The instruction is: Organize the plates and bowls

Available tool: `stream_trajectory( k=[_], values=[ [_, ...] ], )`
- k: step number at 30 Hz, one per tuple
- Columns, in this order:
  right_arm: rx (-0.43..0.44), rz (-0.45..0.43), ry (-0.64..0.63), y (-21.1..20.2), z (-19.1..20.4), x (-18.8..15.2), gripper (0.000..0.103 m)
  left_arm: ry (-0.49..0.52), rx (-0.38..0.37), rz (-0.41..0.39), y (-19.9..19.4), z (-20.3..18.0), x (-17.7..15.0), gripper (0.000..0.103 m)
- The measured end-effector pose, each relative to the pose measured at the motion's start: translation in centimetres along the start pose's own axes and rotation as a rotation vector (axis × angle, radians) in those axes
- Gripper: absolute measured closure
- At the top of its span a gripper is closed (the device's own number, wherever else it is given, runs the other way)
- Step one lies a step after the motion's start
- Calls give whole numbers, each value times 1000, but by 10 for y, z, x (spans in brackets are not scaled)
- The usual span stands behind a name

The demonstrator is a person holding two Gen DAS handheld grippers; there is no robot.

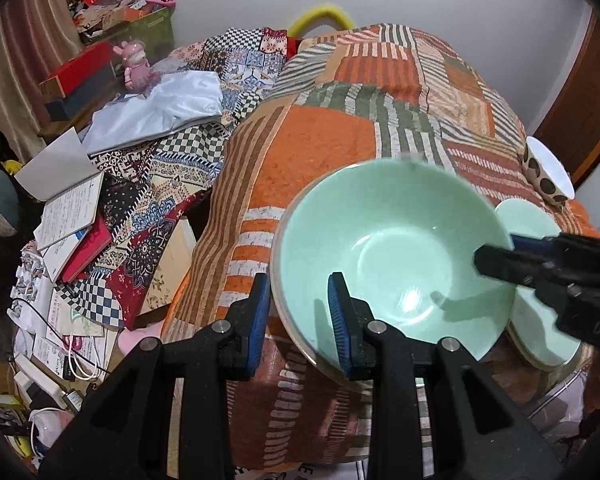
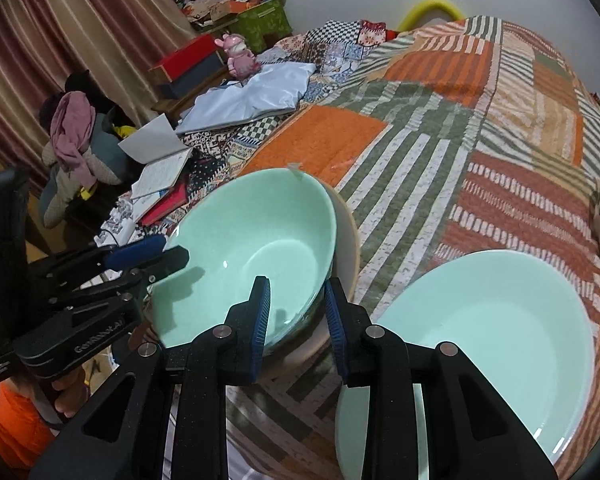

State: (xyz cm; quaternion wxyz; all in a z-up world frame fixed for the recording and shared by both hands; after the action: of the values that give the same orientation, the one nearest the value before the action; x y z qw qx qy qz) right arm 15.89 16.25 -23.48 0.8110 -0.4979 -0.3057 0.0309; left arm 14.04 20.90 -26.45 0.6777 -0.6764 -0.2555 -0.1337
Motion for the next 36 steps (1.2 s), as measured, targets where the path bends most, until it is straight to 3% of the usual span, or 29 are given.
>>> stream_trajectory(
  k=[6,14,17,20,29,36],
  values=[
    [-9,-19,-7,-10,-9,1,68,6,10,7,-1,0,-2,74],
    [-34,-90,-15,-38,-24,10,62,38,-4,-91,-42,-21,26,72],
    [-46,-130,-16,-55,-34,15,55,37,-37,-125,-56,-37,39,63],
    [-68,-188,-3,-76,-50,20,46,53,-45,-164,-67,-56,51,61],
    [-127,-287,46,-128,-106,27,43,103,-89,-234,-83,-123,85,37],
    [-186,-319,94,-149,-160,24,41,96,-79,-239,-70,-163,111,33]
  ],
)
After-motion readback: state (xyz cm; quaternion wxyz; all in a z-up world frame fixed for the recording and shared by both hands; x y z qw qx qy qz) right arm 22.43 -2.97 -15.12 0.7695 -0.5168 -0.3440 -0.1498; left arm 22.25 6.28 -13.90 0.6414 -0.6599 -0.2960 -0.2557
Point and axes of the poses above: each gripper's, at about its wrist camera, not at the fingertips, and y roughly the way its jaws point, z to its left, x to its top, the point moved 9 cm from there along y, roughly the way its jaws point, and after that the axes turned 4 degrees about y, right-handed, at the moved point
